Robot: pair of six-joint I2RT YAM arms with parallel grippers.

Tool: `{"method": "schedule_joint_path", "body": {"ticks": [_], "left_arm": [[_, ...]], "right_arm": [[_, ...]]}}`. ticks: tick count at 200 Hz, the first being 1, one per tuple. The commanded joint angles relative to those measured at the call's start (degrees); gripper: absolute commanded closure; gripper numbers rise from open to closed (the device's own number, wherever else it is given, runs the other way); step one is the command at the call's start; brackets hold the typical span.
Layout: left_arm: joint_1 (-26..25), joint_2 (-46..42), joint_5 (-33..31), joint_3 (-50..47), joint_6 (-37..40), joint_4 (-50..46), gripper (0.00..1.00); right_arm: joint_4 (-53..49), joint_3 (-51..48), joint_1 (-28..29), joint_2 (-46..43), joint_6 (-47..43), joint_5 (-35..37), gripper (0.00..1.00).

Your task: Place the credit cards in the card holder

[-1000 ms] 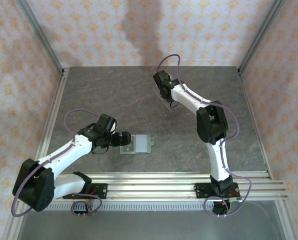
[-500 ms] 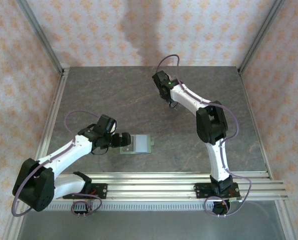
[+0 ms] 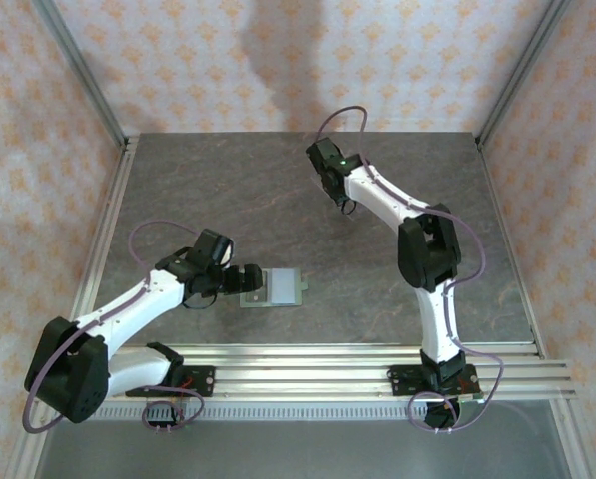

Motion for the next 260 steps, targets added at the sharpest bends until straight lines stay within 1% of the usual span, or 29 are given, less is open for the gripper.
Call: {"method": "schedule_joint_path", "body": {"ticks": [1,20,57,71,104,140,153,167,186,196,205,212,236,247,260], "left_arm": [[0.3,-2.6,1.0,2.8,0.6,-1.7,0.01],[0.3,-4.7,1.3,4.0,0.1,-2.7,0.00],[0.4,-9.2,4.9,6.7,-1.0,-2.5,0.01],[0.4,-10.6,6.6,7.6,-3.1,-1.9,0.01],[0.4,-11.7,15.7,10.5,-4.2,1.4,0.00],[0.4,-10.2,25.9,11.3,-8.0,10.1,0.02],[0.4,-9.6,28.9,11.0,-10.8,14.5,0.04],[0.4,-9.0,31.8,9.3,-14.7,21.9,0.07],[0.4,-7.3,34.5,8.0,-19.4,30.3,0.12],[0.4,-6.4,35.1,7.5,-21.5,33.8,0.17],[0.4,-5.4,35.3,6.8,-23.5,36.9,0.23],[0.4,-4.7,35.5,6.2,-24.9,39.4,0.28],[0.4,-2.3,35.8,4.6,-29.7,46.3,0.37],[0.4,-1.8,35.7,3.6,-31.8,49.7,0.39],[0.4,-1.4,35.7,2.7,-33.3,52.9,0.41]], "right_arm": [[-2.4,0.7,0.0,-5.7,3.3,-3.1,1.00],[-3.2,0.5,-0.1,-8.1,4.9,-6.7,1.00],[-2.3,-3.6,-0.2,-16.0,8.5,-16.0,1.00],[-1.4,-6.5,-0.5,-20.1,10.2,-22.2,1.00],[5.6,-18.3,-2.5,-32.2,16.5,-38.7,1.00],[12.9,-29.5,-4.8,-42.7,24.6,-55.4,1.00],[16.3,-33.4,-5.0,-45.5,28.0,-61.5,1.00],[19.6,-36.6,-5.0,-47.3,31.6,-68.2,1.00],[24.3,-40.5,-5.0,-49.0,37.3,-73.7,1.00],[28.0,-42.6,-5.0,-49.8,41.0,-76.1,1.00],[31.6,-44.5,-5.0,-50.3,44.0,-78.9,1.00],[33.1,-45.3,-5.0,-50.6,45.3,-80.4,1.00],[34.5,-46.6,-5.0,-51.8,47.1,-82.2,1.00],[36.7,-47.5,-5.0,-52.1,49.3,-83.7,1.00],[42.2,-49.1,-4.9,-51.9,53.4,-86.7,1.00]]}}
